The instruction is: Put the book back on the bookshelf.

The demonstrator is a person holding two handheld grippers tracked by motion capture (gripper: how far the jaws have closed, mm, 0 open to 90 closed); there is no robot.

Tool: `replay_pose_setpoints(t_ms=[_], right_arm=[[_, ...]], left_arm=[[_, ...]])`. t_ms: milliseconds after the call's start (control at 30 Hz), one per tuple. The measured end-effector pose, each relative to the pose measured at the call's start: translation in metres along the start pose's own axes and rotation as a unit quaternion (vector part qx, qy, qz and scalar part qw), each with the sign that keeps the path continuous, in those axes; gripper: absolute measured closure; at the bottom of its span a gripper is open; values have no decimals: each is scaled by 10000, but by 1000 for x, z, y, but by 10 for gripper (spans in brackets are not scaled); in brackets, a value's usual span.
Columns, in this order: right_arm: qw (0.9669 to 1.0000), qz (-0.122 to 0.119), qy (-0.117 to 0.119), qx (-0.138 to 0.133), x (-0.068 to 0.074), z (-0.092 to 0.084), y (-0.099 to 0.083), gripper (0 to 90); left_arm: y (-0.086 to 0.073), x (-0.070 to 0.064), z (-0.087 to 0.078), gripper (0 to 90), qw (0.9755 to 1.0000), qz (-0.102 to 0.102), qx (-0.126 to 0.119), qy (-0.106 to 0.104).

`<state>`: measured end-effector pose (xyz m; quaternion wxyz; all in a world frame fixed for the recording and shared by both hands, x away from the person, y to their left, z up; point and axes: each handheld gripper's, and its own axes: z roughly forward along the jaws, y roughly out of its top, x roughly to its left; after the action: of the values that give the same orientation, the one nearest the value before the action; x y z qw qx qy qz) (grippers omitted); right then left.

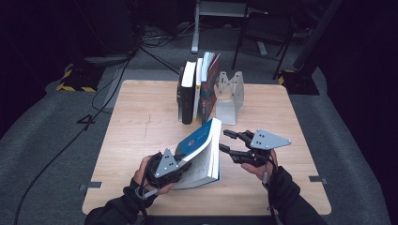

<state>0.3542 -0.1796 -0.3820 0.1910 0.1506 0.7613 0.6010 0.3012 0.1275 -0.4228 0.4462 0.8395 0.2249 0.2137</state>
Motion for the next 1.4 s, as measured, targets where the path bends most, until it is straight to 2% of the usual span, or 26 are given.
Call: replay_pose_setpoints(t_ms=[133, 200, 267, 333, 367, 433, 467, 500, 533, 600, 633, 700, 767, 833, 900, 933, 967, 1033, 1167, 1233, 1400], right_arm=[[10000, -7, 15, 38, -2, -1, 0, 479], [9998, -113, 48, 132, -6, -5, 0, 475], [9999, -32, 65, 142, -12, -7, -3, 467], [9998, -38, 7, 173, -17, -11, -6, 467], [9998, -19, -57, 179, -18, -13, -8, 467], [9997, 77, -137, 167, -24, -19, -10, 468], [9998, 99, -153, 113, -26, -24, -11, 467], [9998, 101, -173, 91, -28, -27, -10, 467], [9997, 80, -217, 87, -29, -31, -9, 468], [9995, 3, -311, 80, -31, -38, -5, 473], [9995, 3, -311, 80, -31, -38, -5, 473], [9994, -22, -339, 27, -32, -45, 1, 478], [9990, -139, -421, 34, -32, -51, 7, 480], [9983, -284, -500, 68, -31, -56, 12, 480], [9975, -411, -561, 85, -29, -61, 17, 479], [9967, -448, -663, 122, -29, -62, 18, 479], [9967, -448, -663, 122, -29, -62, 18, 479], [9956, -442, -816, 137, -31, -62, 18, 479], [9943, -496, -936, 119, -28, -59, 19, 464], [9936, -507, -1000, 114, -27, -57, 19, 455], [9923, -591, -1050, 291, -21, -47, 10, 425]], left_arm=[[0, 6, 1, 763, 9998, -32, -146, -97], [0, 11, 4, 787, 9992, -81, -272, -279], [2, 12, 8, 790, 9984, -148, -338, -436], [5, 13, 13, 789, 9977, -81, -394, -543], [7, 14, 17, 789, 9970, -119, -437, -635], [13, 14, 25, 789, 9957, -56, -499, -775], [13, 14, 25, 790, 9957, -56, -499, -775], [18, 11, 32, 791, 9944, -46, -557, -902], [18, 11, 32, 791, 9944, -46, -557, -902], [25, 9, 43, 791, 9918, -16, -650, -1102], [25, 9, 43, 791, 9918, -16, -650, -1102], [33, 6, 52, 790, 9898, 30, -690, -1245], [38, 4, 60, 790, 9880, 64, -744, -1350], [41, 3, 69, 790, 9851, 17, -855, -1489], [45, 4, 76, 790, 9844, 47, -898, -1515], [45, 4, 76, 790, 9844, 47, -898, -1515], [47, 5, 79, 790, 9847, 73, -912, -1480], [47, 8, 83, 790, 9838, 43, -968, -1511], [45, 11, 81, 785, 9850, 59, -965, -1429], [43, 13, 81, 785, 9850, -12, -986, -1416], [39, 15, 79, 768, 9852, -74, -1022, -1373]])
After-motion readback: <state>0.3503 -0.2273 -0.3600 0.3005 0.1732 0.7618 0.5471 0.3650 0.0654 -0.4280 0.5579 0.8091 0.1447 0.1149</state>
